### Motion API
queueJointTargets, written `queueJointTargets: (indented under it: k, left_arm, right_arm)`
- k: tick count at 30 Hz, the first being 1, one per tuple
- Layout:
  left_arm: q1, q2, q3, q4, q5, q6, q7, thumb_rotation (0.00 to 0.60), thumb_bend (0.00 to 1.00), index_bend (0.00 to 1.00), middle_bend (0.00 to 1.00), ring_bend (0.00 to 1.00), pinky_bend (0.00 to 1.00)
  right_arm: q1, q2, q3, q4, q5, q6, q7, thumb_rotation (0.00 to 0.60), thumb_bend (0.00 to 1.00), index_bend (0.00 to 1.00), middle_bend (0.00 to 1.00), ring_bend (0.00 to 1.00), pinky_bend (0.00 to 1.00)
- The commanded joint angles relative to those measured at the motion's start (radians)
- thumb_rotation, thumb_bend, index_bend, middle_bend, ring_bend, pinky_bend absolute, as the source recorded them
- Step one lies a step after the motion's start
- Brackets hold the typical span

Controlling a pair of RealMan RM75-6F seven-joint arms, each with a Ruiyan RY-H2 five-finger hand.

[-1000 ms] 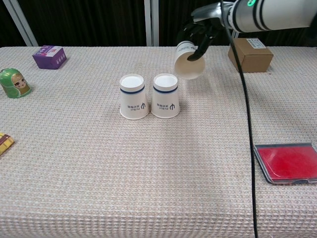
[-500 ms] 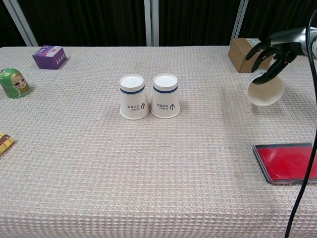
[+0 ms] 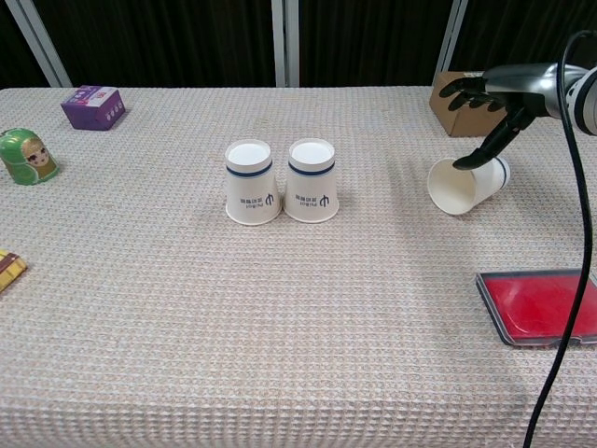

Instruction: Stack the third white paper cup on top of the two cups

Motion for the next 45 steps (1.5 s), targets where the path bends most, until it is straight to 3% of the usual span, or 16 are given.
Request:
queueJointTargets:
  k: [1, 5, 8, 11, 22, 45]
  left_arm:
    - [0.003, 0.000, 0.001, -0.003, 0.003, 0.006, 0.003, 0.600, 0.19, 0.29, 0.19, 0.14, 0.17]
    - [0.009, 0.006, 0.002, -0.016, 0.004, 0.019, 0.016, 0.600, 0.19, 0.28, 0.19, 0.14, 0.17]
    - [0.014, 0.006, 0.003, -0.029, 0.009, 0.030, 0.027, 0.600, 0.19, 0.28, 0.19, 0.14, 0.17]
    - [0.018, 0.005, 0.006, -0.040, 0.010, 0.034, 0.037, 0.600, 0.19, 0.28, 0.19, 0.14, 0.17]
    - [0.034, 0.006, 0.010, -0.060, 0.000, 0.044, 0.055, 0.600, 0.19, 0.28, 0.19, 0.14, 0.17]
    - [0.045, 0.010, 0.010, -0.090, -0.004, 0.049, 0.087, 0.600, 0.19, 0.29, 0.19, 0.14, 0.17]
  right_arm:
    - [-0.028, 0.124, -0.054, -0.052, -0.204, -0.058, -0.023, 0.600, 0.08, 0.00, 0.07, 0.00, 0.00]
    - [-0.005, 0.196, -0.130, -0.020, -0.331, -0.076, -0.191, 0.600, 0.01, 0.00, 0.07, 0.00, 0.00]
    - [0.004, 0.186, -0.164, 0.032, -0.407, -0.061, -0.303, 0.600, 0.00, 0.04, 0.12, 0.00, 0.00]
    - [0.004, 0.147, -0.175, 0.097, -0.484, -0.078, -0.311, 0.600, 0.00, 0.10, 0.16, 0.00, 0.00]
    - [-0.037, -0.014, -0.168, 0.346, -0.719, -0.087, -0.087, 0.600, 0.00, 0.16, 0.19, 0.00, 0.00]
    - [-0.127, -0.215, -0.167, 0.733, -0.917, -0.004, 0.347, 0.600, 0.05, 0.28, 0.28, 0.00, 0.00]
